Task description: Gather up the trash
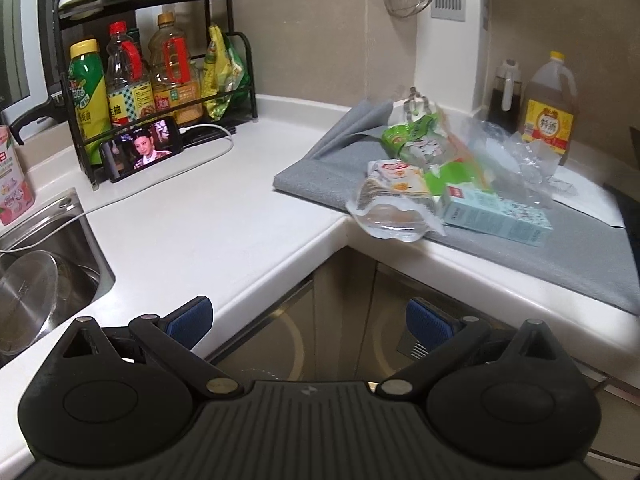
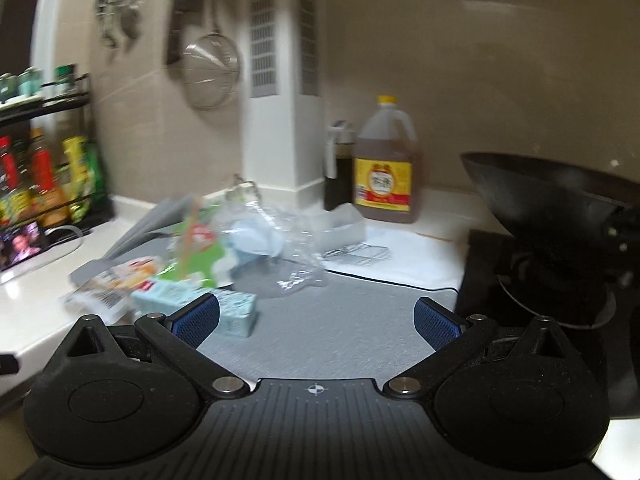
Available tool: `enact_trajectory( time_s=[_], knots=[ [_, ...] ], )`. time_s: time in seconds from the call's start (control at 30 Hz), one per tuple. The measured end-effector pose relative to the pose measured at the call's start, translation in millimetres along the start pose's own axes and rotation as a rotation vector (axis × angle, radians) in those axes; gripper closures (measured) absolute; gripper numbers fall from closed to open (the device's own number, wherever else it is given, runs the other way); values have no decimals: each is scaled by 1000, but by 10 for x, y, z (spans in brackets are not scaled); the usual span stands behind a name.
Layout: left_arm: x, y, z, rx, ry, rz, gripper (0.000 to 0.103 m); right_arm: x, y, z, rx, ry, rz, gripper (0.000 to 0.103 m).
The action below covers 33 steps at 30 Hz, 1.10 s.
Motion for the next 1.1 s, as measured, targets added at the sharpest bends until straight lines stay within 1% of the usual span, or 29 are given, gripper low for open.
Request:
enact_trajectory(
  time_s=[0.27,0.37,0.5,0.67,1.1],
  knots=[
    [50,-85,-174,2,-36,22,0,-19,188,-118,-40,-6,-40,0],
    [74,-73,-203,5,-34,20,0,-27,233,-168,-47,-13,-50,0],
    [89,-50,-227,-10,-36,22,0,-49,281,-224,-54,-24,-54,0],
    [104,-41,-243,-1,-37,14,0,-33,313,-249,-54,-28,-73,0],
    [139,-45,-176,-2,-24,22,0,40,265,-178,-58,4,-34,0]
  ],
)
Point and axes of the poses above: each gripper's, at about its wrist camera, not at the fingertips, and z roughly the way its jaws point, y to its left, x to its underside, the point moved 10 cm from there along z, roughly the way its jaws point, and after that the axes turned 7 degrees about x, right-handed, at the moved point
